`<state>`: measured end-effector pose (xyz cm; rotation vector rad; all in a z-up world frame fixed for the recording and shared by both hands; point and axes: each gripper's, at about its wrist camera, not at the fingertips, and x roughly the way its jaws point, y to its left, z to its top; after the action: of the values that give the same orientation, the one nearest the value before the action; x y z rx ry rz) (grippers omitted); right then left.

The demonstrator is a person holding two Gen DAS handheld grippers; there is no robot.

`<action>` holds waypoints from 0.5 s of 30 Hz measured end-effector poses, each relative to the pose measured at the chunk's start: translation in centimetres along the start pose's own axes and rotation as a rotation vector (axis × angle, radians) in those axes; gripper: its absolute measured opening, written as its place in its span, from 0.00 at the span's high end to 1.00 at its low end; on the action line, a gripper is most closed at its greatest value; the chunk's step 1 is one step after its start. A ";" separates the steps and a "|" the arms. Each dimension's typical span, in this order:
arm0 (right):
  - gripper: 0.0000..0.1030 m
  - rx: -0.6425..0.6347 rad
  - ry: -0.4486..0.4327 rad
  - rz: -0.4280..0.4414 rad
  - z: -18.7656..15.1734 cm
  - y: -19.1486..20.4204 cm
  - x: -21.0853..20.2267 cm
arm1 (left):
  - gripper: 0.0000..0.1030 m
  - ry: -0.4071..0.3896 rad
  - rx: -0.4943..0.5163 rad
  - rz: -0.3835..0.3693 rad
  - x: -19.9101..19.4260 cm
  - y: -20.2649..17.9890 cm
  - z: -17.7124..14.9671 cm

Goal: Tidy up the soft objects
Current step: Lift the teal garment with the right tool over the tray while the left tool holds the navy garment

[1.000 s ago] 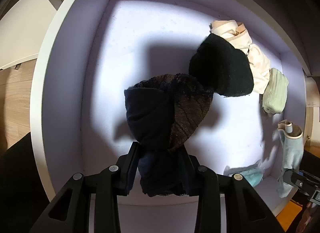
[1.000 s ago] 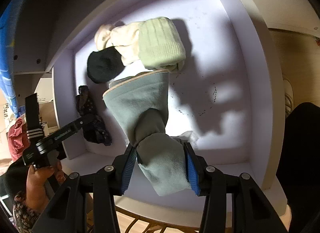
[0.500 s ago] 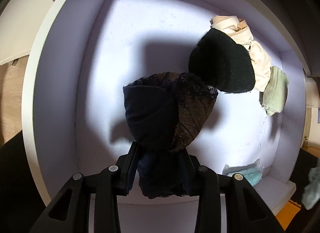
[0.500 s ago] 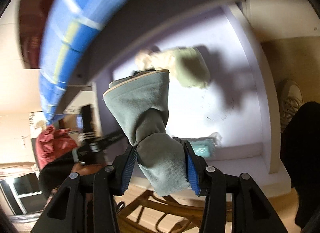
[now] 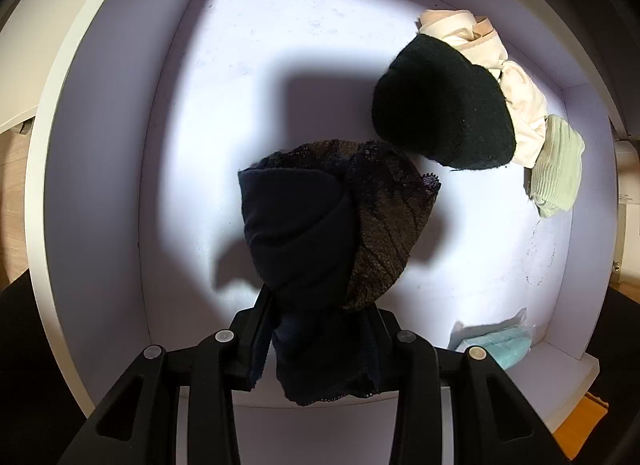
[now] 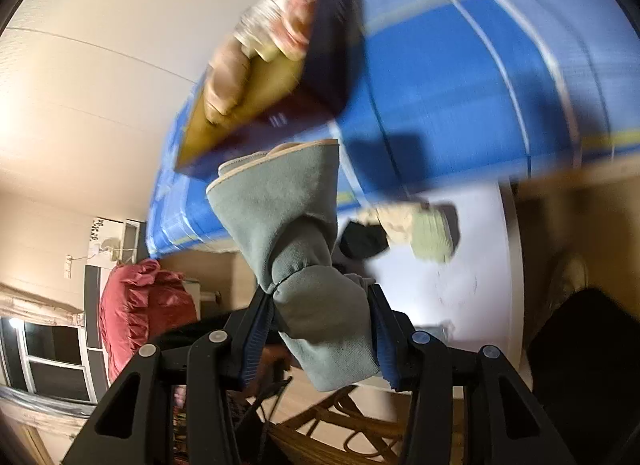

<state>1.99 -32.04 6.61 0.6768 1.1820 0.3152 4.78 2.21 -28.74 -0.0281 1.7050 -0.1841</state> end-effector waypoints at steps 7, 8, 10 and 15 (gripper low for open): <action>0.54 -0.095 -0.072 -0.031 5.6 4.6 -2.3 | 0.63 0.004 0.010 0.008 0.2 0.1 0.0; 0.54 -0.110 -0.079 -0.036 6.7 5.5 -2.2 | 0.63 0.004 0.008 0.008 0.2 0.1 0.0; 0.54 -0.129 -0.087 -0.049 8.3 6.6 -1.7 | 0.63 0.007 0.014 0.012 0.2 -0.3 0.1; 0.54 -0.240 -0.103 -0.168 12.8 9.9 1.4 | 0.63 0.011 0.023 0.015 0.6 -0.5 0.4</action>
<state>15.44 -27.78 14.55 0.3777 1.0746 0.2723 5.11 1.64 -29.28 0.0029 1.7137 -0.1926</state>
